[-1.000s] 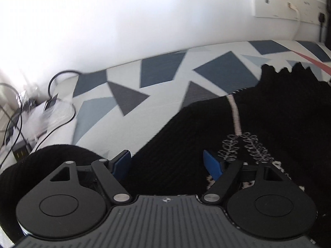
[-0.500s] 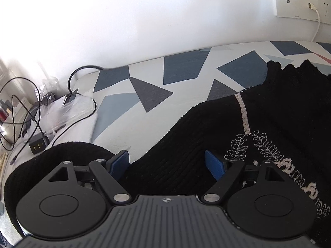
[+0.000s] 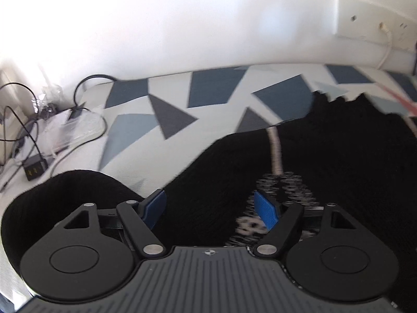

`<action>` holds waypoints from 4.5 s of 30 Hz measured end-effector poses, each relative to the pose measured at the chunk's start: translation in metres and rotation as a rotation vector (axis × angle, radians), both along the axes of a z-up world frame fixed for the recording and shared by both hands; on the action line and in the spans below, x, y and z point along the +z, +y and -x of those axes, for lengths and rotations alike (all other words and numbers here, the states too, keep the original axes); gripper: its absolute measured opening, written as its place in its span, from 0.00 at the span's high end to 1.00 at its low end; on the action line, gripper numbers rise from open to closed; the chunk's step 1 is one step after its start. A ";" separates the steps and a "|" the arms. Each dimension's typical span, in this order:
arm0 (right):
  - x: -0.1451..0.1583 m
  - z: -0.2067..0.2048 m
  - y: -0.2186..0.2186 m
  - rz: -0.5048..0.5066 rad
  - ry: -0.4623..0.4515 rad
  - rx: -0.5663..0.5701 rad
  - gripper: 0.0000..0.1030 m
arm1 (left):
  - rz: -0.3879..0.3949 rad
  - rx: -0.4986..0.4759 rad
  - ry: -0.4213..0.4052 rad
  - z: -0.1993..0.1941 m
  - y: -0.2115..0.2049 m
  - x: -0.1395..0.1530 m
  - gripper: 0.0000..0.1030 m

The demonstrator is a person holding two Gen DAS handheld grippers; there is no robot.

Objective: Fold clothes

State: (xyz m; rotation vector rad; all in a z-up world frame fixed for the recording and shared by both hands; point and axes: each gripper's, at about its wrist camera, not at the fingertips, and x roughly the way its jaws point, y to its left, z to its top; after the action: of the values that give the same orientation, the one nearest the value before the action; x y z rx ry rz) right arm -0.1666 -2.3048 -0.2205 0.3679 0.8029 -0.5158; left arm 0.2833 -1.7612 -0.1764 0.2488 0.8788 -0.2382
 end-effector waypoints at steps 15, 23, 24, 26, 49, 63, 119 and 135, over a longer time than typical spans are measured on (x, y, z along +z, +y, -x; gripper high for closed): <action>-0.023 -0.028 0.063 0.028 0.142 0.126 0.01 | 0.062 0.101 0.121 0.057 0.026 -0.019 0.14; -0.030 -0.027 0.065 0.042 0.121 0.107 0.01 | 0.094 0.107 0.096 0.053 0.030 -0.030 0.00; -0.031 -0.029 0.065 0.046 0.113 0.096 0.01 | 0.097 0.107 0.092 0.053 0.030 -0.031 0.00; -0.033 -0.032 0.064 0.056 0.095 0.069 0.01 | 0.100 0.108 0.078 0.052 0.028 -0.033 0.00; -0.041 -0.077 0.042 0.091 0.065 0.007 0.01 | 0.108 0.053 -0.002 0.018 0.021 -0.041 0.00; -0.018 -0.078 0.039 0.012 0.168 0.044 0.01 | 0.083 0.023 0.070 0.024 0.024 -0.031 0.00; -0.002 -0.034 0.061 -0.420 0.037 -0.031 0.01 | 0.074 0.523 -0.137 -0.019 0.165 0.035 0.08; -0.019 -0.021 0.035 -0.269 0.096 -0.219 0.01 | 0.053 0.380 -0.186 -0.017 0.136 0.026 0.94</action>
State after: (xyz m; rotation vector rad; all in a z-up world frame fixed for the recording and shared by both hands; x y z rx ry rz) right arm -0.1454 -2.2698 -0.2392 0.6892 0.9338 -0.6353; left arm 0.3003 -1.6253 -0.1503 0.0502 0.7180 0.1138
